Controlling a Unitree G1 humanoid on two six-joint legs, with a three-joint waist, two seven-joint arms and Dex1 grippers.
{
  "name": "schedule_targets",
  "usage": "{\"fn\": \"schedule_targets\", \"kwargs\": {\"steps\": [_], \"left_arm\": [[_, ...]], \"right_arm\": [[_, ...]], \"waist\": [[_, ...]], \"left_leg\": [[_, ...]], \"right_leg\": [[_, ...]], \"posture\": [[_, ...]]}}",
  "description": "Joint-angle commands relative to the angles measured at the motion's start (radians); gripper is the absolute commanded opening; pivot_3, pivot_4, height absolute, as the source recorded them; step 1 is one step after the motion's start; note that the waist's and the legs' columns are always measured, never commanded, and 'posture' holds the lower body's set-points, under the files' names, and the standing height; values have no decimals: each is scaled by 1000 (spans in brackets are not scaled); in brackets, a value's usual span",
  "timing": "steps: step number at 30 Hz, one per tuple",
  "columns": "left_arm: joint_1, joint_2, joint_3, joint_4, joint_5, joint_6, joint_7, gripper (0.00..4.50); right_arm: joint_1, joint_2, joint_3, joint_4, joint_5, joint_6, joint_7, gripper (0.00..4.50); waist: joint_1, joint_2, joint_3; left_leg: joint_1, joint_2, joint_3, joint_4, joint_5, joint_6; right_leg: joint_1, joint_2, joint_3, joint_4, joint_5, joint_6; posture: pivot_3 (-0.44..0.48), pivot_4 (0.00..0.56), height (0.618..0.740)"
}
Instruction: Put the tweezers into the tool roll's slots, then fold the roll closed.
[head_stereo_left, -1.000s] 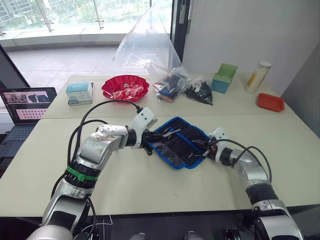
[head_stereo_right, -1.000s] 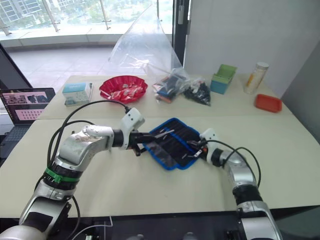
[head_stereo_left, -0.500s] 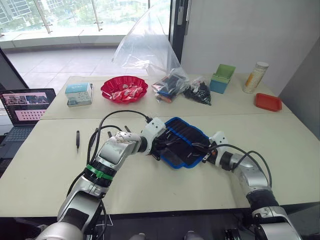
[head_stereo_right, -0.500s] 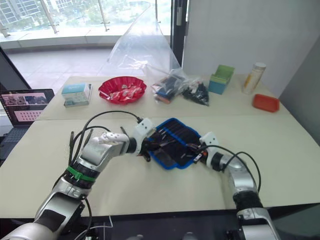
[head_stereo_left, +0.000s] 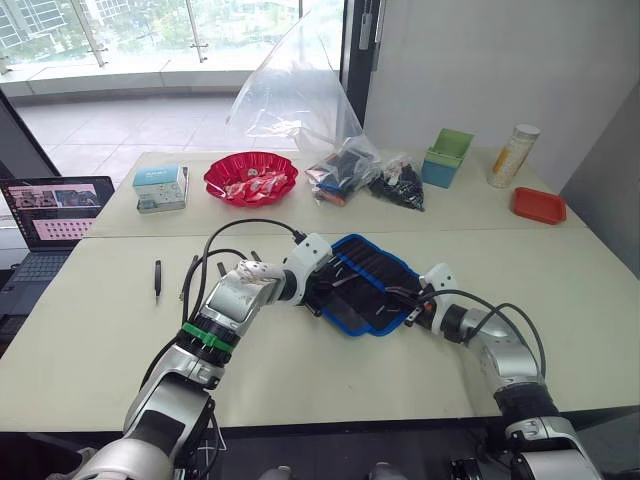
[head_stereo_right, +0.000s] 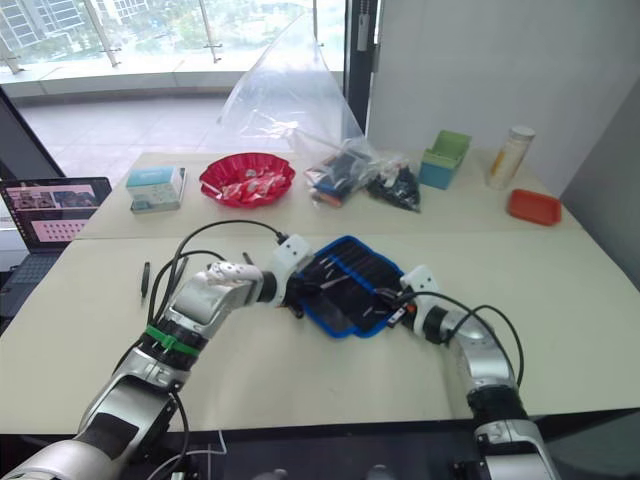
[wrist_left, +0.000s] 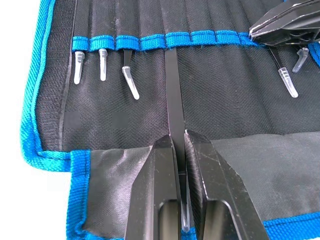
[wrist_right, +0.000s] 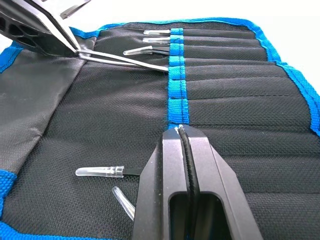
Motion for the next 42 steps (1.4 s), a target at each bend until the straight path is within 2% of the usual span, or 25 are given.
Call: {"fn": "schedule_targets", "kwargs": {"steps": [1, 5, 12, 15, 24, 34, 42], "left_arm": [[-42, -25, 3, 41, 34, -57, 15, 0], [-44, -14, -7, 41, 44, -42, -17, 0], [-17, 90, -19, -107, 45, 69, -72, 0], [-19, 113, -8, -117, 51, 79, -65, 0], [-77, 36, -25, -1, 72, 12, -55, 0], [-76, 30, -23, 37, 96, -24, -64, 0], [-176, -87, 6, 391, 118, -263, -71, 0]], "right_arm": [[19, 2, 27, 6, -21, 33, 3, 14], [17, 0, 27, 6, -23, 39, 2, 14], [22, -2, 36, 8, -25, 40, 10, 14], [21, 2, 38, 13, -25, 39, 13, 14], [-3, 5, 54, 22, -27, 41, 35, 14], [3, -3, 54, 19, -27, 39, 32, 14], [7, -2, 65, 35, -52, 30, 18, 14]], "waist": [[0, 0, 0], [-1, 0, 0], [-3, 0, 0], [-3, 0, 0], [-1, 0, 0], [-4, 0, 0], [0, -1, 0]], "left_leg": [[0, 0, 0, 0, 0, 0], [0, 0, 0, 0, 0, 0], [0, 0, 0, 0, 0, 0], [0, 0, 0, -1, 0, 0], [0, 0, 0, 0, 0, 0], [0, 0, 0, 0, 0, 0], [0, 0, 0, 1, 0, 0]], "right_leg": [[0, 0, 0, 0, 0, 0], [0, 0, 0, 0, 0, 0], [0, 0, 1, 0, 0, 0], [-1, 0, 0, 0, 0, 0], [0, 0, 0, 0, 0, 0], [-1, 0, 0, 0, 0, 0], [0, 0, 0, 0, 0, 0]], "posture": [[0, 150, 740], [0, 150, 740], [0, 150, 740], [0, 150, 740], [0, 150, 740], [0, 150, 740], [0, 150, 740]]}}
